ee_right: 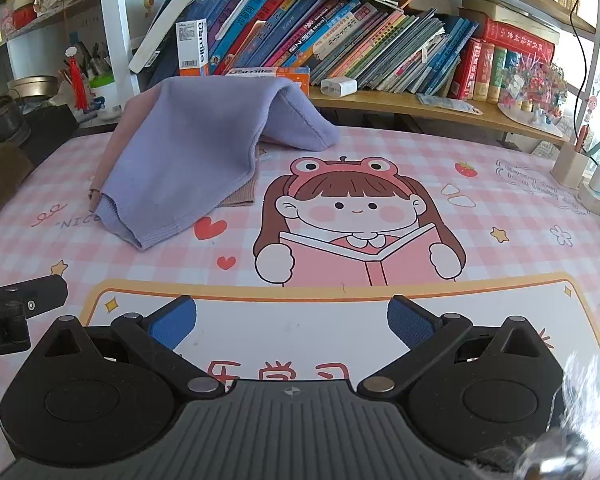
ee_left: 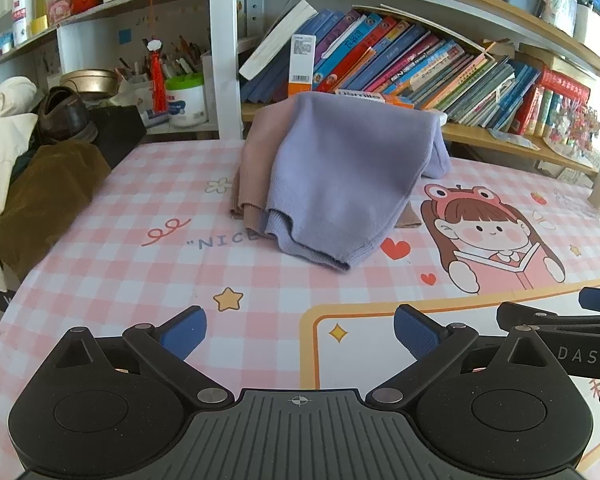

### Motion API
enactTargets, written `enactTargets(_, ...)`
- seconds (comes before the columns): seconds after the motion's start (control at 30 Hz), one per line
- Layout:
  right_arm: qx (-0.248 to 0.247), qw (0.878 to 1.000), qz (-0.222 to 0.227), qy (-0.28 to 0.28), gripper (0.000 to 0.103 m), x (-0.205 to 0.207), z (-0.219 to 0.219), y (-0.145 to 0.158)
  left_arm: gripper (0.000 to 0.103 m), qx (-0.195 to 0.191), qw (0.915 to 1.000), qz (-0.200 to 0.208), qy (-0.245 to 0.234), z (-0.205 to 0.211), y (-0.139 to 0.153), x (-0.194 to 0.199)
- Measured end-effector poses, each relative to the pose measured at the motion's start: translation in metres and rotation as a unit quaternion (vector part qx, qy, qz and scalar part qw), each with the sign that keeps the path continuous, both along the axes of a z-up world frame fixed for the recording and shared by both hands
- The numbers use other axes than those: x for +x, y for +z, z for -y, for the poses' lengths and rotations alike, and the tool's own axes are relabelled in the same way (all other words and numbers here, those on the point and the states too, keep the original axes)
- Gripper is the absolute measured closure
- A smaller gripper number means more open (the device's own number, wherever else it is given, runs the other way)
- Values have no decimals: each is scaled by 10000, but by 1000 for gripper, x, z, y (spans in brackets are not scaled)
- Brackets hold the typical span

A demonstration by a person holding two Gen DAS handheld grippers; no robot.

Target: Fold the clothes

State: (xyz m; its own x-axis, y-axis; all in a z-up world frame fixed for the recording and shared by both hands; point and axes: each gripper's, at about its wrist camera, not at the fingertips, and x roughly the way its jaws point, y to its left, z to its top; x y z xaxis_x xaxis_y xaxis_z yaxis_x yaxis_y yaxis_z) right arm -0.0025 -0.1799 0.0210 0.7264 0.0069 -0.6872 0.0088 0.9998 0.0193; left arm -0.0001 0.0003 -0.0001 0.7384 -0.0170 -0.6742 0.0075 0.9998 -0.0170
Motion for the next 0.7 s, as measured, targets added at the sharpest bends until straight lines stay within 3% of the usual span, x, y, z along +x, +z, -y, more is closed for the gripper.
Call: enactTargets(0.7,-18,10000,-7,-87,0,-6,0,2,2,-2,10000,-4,-42,0,5,-4)
